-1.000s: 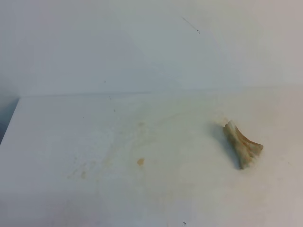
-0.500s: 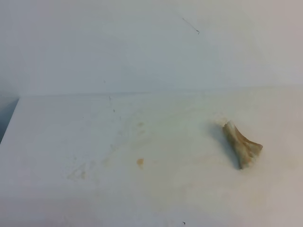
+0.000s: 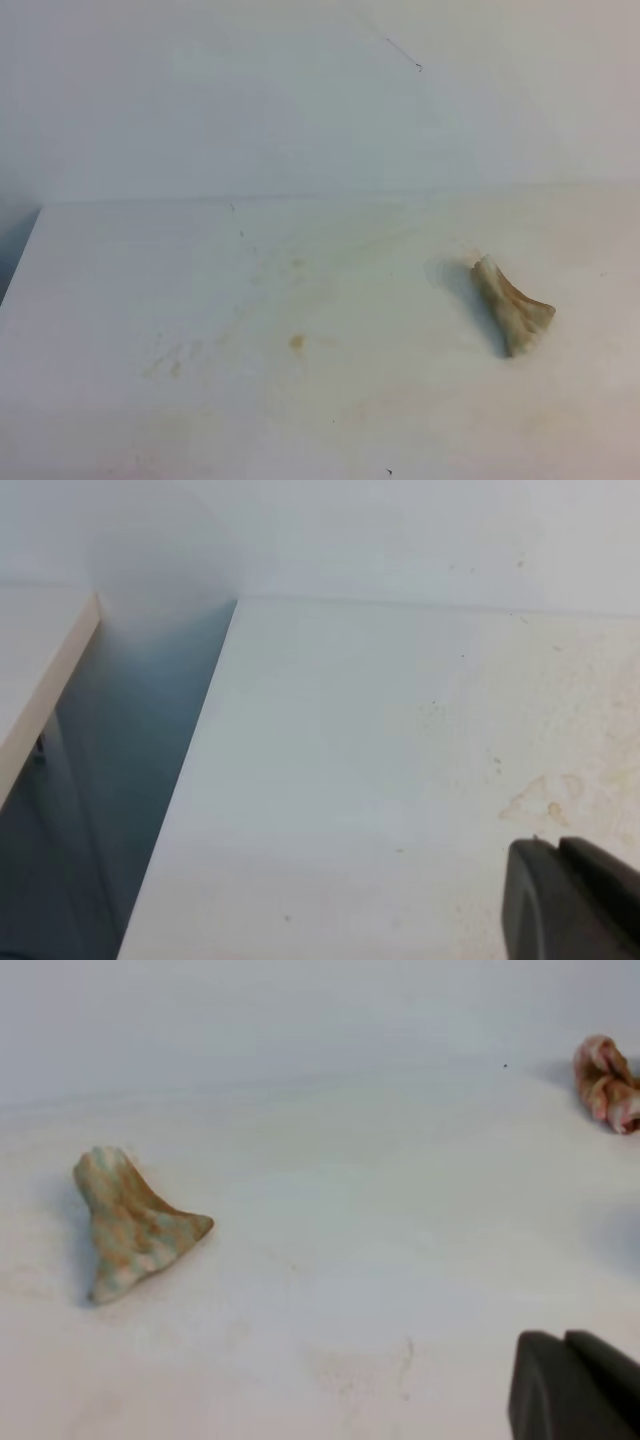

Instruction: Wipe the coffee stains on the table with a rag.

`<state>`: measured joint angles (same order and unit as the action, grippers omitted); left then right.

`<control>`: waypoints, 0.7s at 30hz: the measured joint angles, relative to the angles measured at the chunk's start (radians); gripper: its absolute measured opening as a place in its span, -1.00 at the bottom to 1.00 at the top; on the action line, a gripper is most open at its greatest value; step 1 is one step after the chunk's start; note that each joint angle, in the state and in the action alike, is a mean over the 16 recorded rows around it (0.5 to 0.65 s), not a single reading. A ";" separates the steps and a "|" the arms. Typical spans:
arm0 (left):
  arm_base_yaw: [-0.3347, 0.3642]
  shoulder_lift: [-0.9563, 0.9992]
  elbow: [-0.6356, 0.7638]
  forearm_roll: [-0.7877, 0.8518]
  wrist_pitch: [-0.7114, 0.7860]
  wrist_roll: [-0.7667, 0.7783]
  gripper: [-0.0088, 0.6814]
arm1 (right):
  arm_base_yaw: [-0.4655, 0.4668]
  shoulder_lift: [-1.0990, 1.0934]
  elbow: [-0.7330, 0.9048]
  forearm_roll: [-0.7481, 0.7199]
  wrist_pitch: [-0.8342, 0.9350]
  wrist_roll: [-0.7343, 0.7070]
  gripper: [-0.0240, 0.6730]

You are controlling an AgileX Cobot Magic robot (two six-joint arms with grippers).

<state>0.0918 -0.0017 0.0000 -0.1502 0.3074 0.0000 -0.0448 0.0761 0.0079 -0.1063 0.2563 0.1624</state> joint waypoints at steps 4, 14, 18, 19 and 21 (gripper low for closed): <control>0.000 0.002 0.000 0.000 0.000 0.000 -0.98 | -0.006 -0.054 0.016 0.002 0.045 -0.017 -0.94; 0.000 0.000 0.002 0.000 0.001 0.000 -0.98 | -0.007 -0.087 0.016 0.006 0.102 -0.042 -0.94; 0.000 0.000 0.002 0.000 0.001 0.000 -0.98 | -0.007 -0.087 0.016 0.007 0.104 -0.043 -0.94; 0.000 0.000 0.002 0.000 0.001 0.000 -0.98 | -0.007 -0.087 0.016 0.007 0.104 -0.043 -0.94; 0.000 0.000 0.002 0.000 0.001 0.000 -0.98 | -0.007 -0.087 0.016 0.008 0.104 -0.044 -0.94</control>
<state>0.0918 -0.0017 0.0023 -0.1502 0.3080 0.0000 -0.0519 -0.0108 0.0234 -0.0987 0.3604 0.1186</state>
